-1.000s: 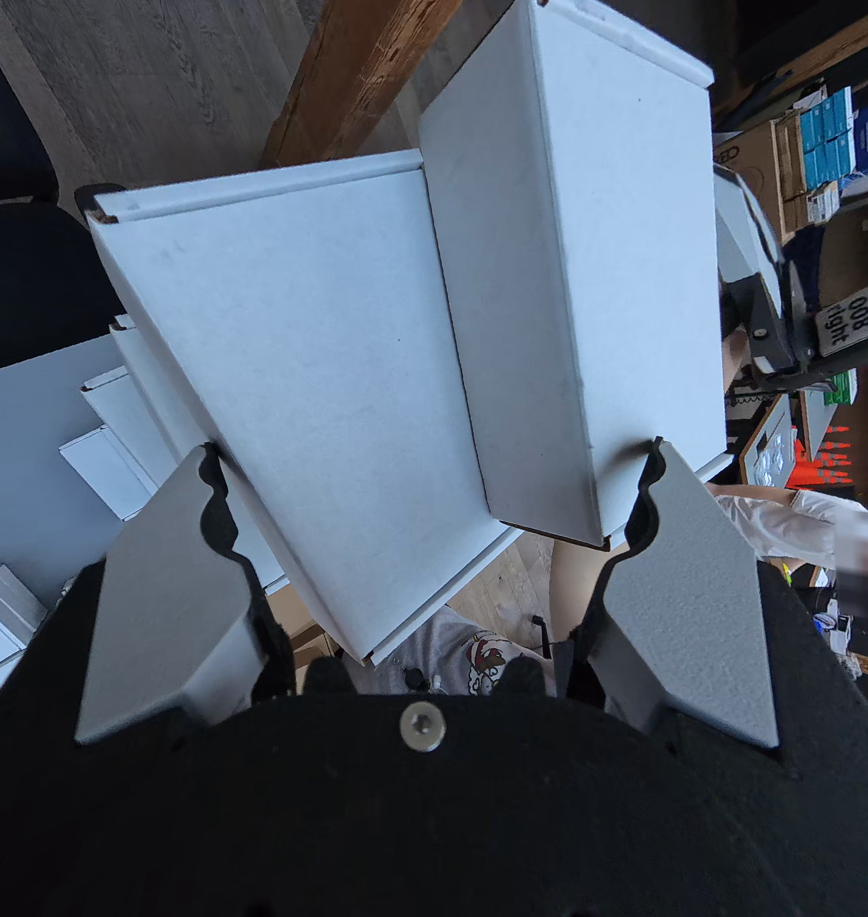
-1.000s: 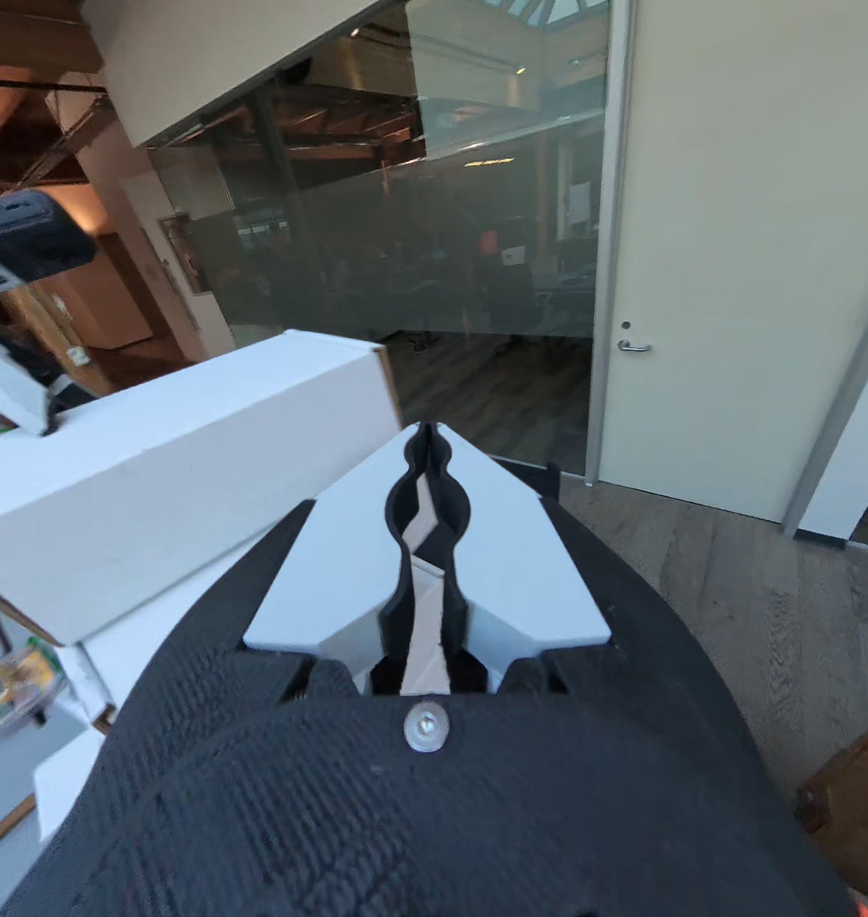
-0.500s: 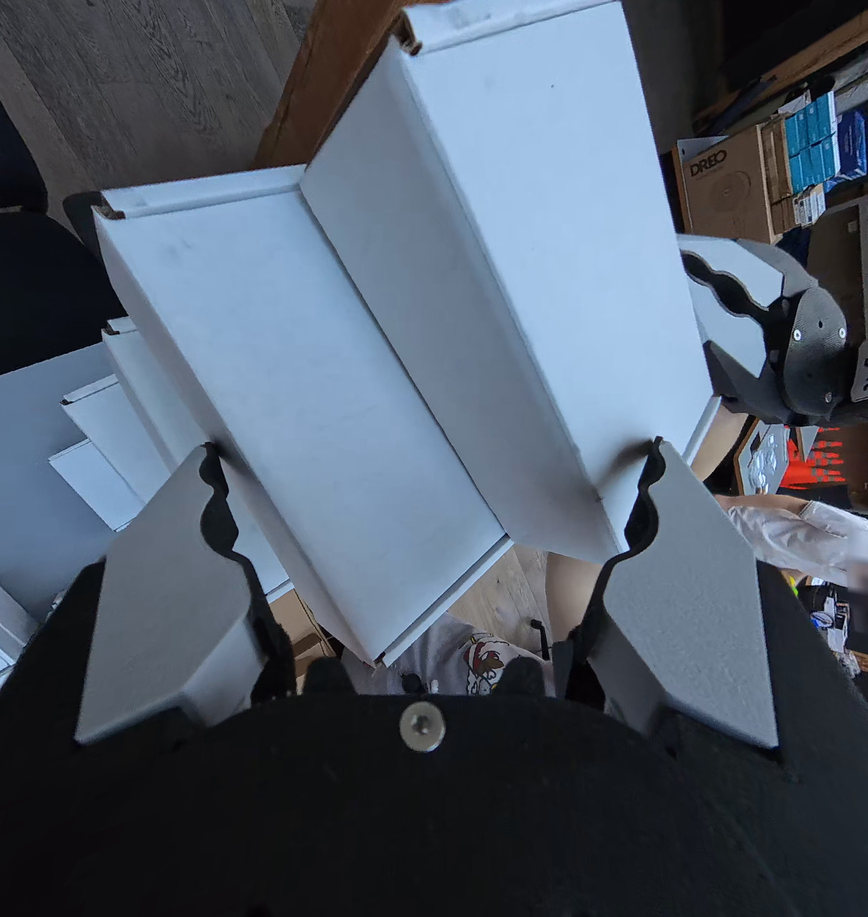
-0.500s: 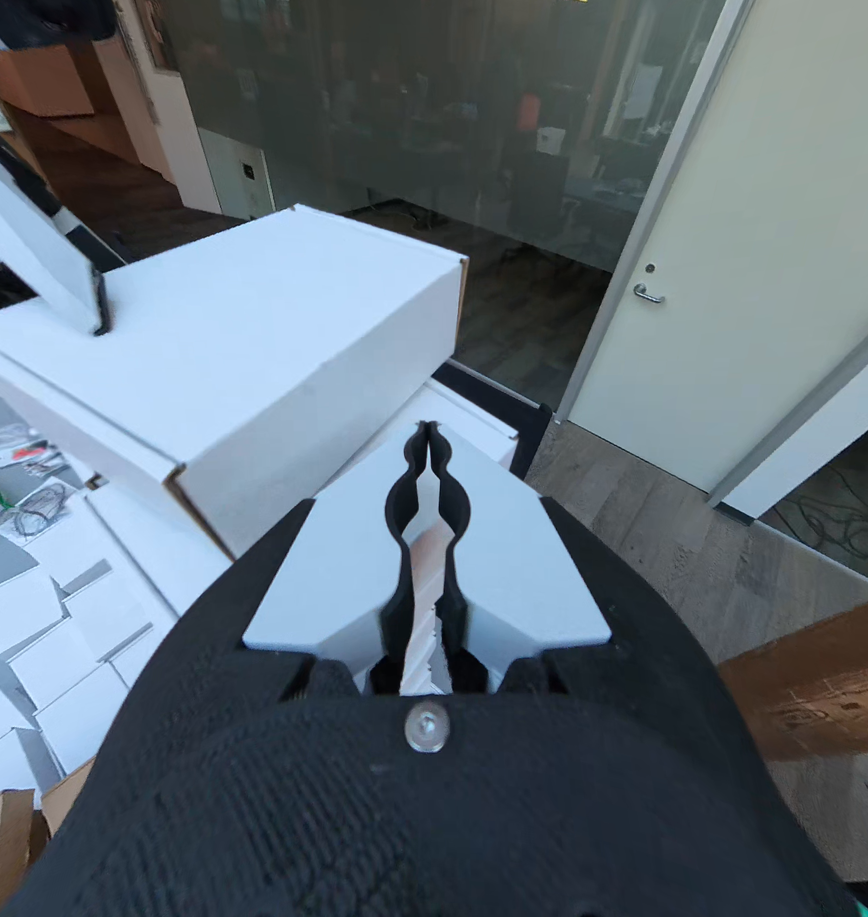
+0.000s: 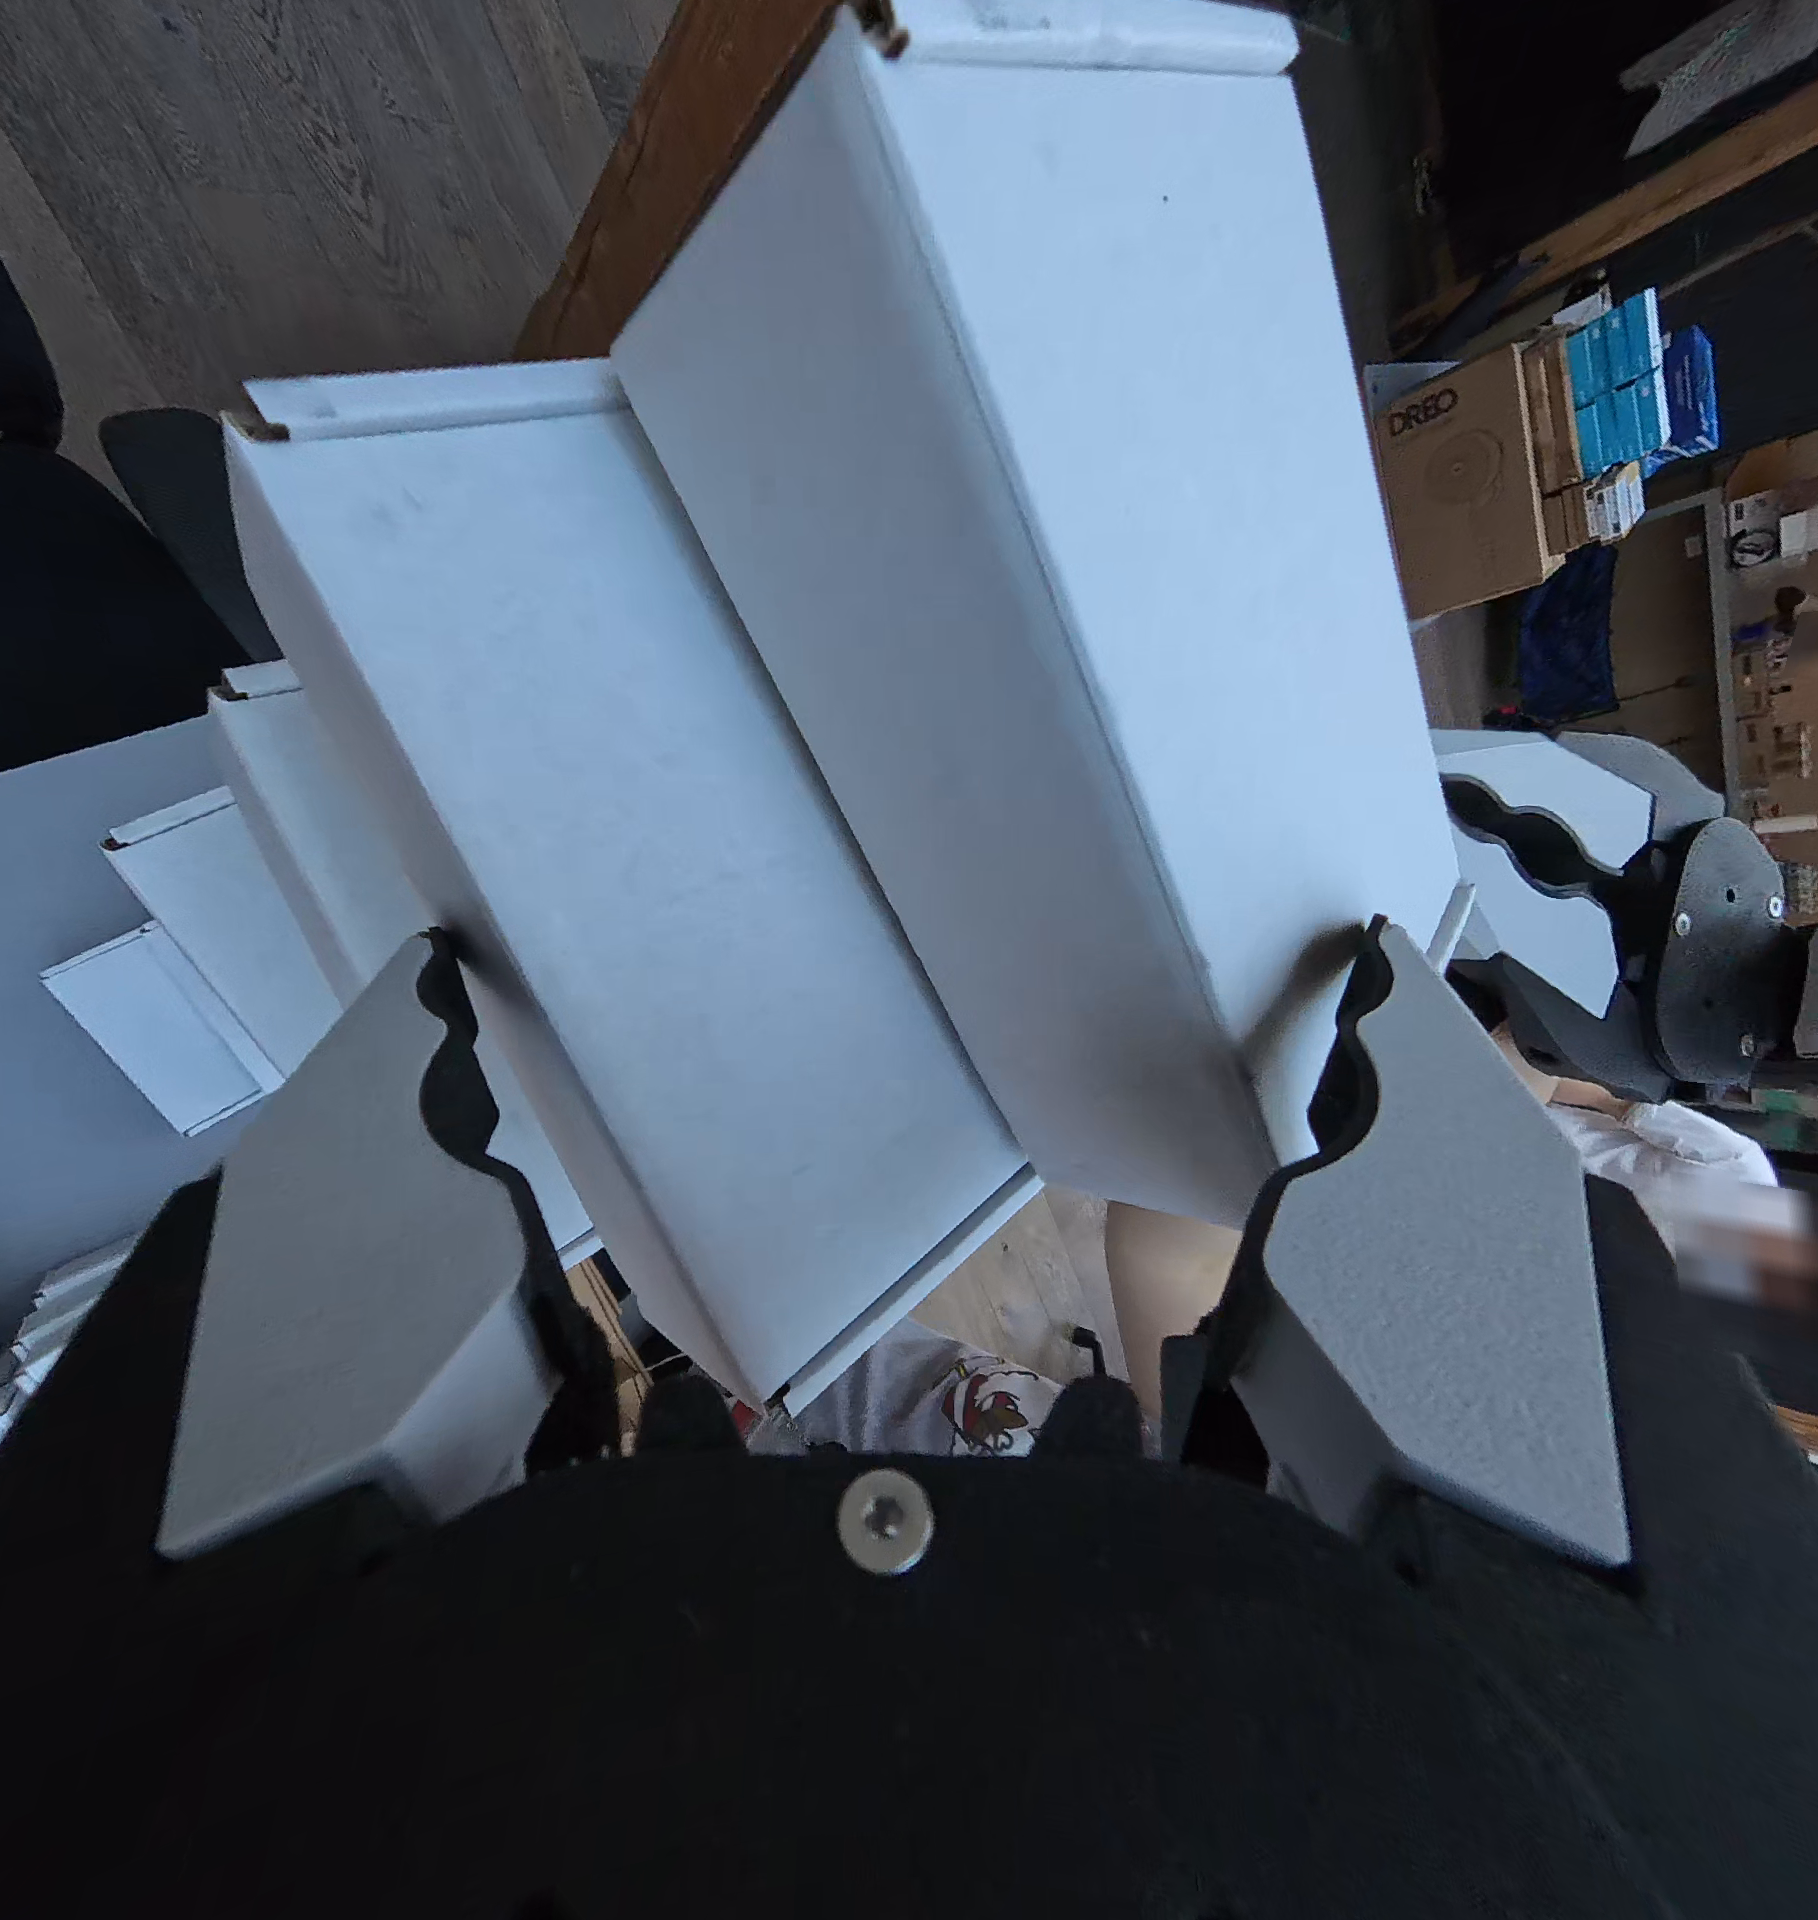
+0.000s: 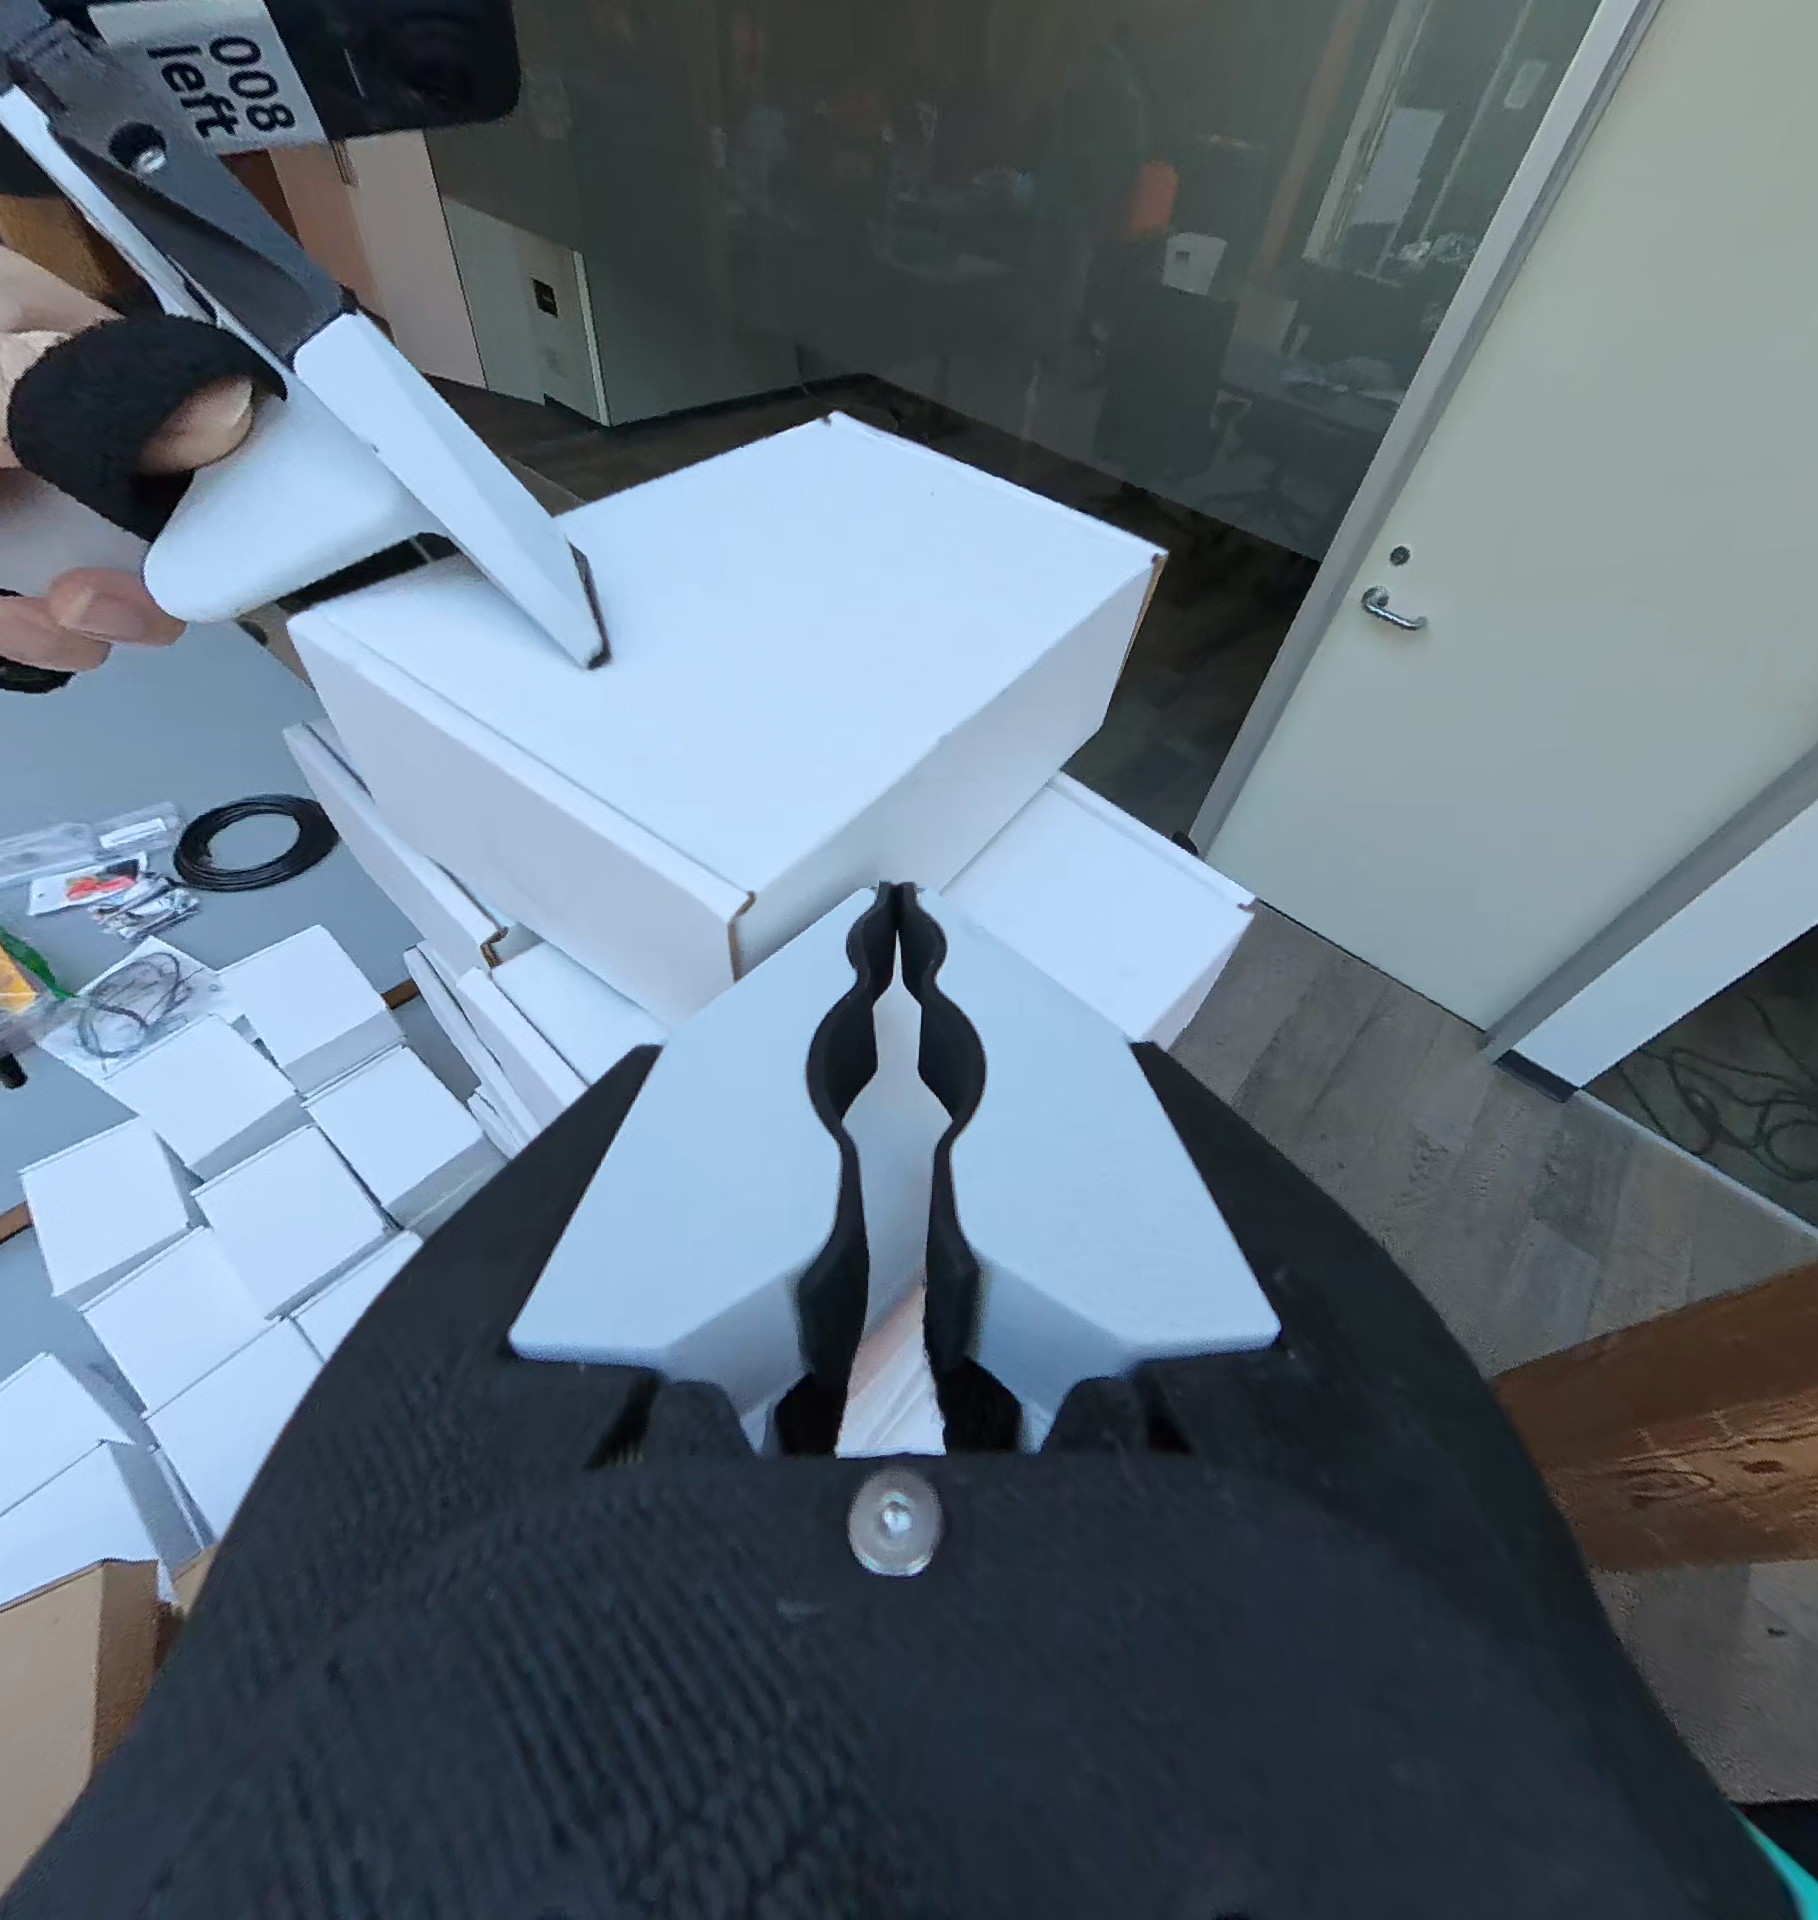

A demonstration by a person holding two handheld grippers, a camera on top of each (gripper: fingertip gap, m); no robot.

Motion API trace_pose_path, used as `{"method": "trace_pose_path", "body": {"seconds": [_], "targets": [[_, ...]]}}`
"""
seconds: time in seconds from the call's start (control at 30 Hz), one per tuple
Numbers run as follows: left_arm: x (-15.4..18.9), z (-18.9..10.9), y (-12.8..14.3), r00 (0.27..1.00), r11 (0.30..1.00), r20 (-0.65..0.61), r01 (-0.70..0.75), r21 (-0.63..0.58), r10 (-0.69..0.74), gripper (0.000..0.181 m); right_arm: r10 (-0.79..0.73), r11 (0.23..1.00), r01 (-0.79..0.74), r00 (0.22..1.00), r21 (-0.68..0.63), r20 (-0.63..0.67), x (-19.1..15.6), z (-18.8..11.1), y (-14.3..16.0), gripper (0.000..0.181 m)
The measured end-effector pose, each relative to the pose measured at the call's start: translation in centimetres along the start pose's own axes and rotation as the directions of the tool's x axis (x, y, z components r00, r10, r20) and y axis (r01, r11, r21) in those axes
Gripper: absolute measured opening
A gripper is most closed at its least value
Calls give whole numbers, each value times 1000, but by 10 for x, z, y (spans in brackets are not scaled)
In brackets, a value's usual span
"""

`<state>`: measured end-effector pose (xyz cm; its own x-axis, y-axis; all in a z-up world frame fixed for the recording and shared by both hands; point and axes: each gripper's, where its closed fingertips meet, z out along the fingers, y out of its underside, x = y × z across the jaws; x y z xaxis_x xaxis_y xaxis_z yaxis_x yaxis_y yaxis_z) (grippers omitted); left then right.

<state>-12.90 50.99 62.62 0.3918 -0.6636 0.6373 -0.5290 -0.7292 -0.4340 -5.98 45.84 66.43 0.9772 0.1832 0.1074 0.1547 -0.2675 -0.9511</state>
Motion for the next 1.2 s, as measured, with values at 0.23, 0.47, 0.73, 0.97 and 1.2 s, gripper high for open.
{"method": "trace_pose_path", "body": {"seconds": [0.23, 0.47, 0.73, 0.97, 1.2], "targets": [[-1, -3, 3, 1000, 1000, 3, -9, -4, 9, 158, -40, 998, 41, 999, 50, -19, -5, -2, -2, 0], [2, 1, 2, 1000, 1000, 19, -23, 0, 23, 158, -34, 998, 37, 998, 46, -60, -5, -2, -1, 0], [1, 1, 2, 1000, 1000, 11, -11, 6, 10, 158, -65, 997, 69, 995, 41, -82, -13, -7, -2, 0], [-1, 3, 1, 1000, 1000, -17, 8, 13, -8, 158, -126, 979, 150, 977, 134, -175, 0, -39, -10, 20], [-3, 1, 1, 1000, 1000, -20, 7, 6, -6, 158, -109, 926, 89, 993, 367, 35, 5, -80, 31, 84]]}}
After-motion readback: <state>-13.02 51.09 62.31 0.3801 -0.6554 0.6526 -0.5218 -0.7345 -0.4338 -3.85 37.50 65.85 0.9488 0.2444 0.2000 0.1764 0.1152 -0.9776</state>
